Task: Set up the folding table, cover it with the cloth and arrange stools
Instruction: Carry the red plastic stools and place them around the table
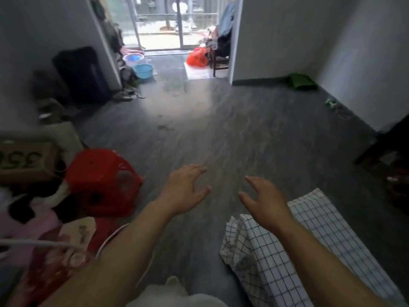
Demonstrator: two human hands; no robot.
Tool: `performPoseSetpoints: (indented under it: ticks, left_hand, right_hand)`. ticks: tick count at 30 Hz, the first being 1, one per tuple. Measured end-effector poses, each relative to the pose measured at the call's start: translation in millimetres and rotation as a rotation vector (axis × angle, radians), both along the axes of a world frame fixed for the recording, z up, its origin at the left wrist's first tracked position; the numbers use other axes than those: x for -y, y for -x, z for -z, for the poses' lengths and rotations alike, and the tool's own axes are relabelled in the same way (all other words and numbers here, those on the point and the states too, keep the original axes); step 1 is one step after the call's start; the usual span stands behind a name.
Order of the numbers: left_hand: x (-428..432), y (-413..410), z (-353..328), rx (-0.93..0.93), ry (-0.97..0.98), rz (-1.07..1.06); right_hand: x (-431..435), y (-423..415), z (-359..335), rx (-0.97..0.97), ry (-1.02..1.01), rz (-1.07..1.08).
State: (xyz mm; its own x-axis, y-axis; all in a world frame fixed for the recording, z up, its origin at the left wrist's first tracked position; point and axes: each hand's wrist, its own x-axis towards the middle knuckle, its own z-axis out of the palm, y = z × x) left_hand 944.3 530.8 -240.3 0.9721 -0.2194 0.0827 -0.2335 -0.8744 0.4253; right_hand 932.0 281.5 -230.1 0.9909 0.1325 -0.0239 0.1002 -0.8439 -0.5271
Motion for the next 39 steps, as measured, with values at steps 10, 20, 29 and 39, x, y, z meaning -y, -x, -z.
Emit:
performPoseSetpoints:
  ticks: [10,20,29,39]
  left_hand:
    - [-191.6,117.3,13.3,-0.048,0.074,-0.544]
    - [-280.9,150.9,30.8,-0.068,0.074,-0.749]
    - [-283.1,48.3,56.0,-0.171,0.075,-0.848]
    - [-312.8,-56.2,65.6,-0.209,0.077,-1.035]
  right_hand:
    - [-190.2,-2.3,0.1,0.029,0.097,-0.431]
    - [-308.0,-16.4,9.8,0.043,0.172,-0.643]
    - [-313.6,-131.8,48.4,-0.029,0.138,-0.676]
    - [-374.7,-267.3,53.8,-0.066,0.188,-0.788]
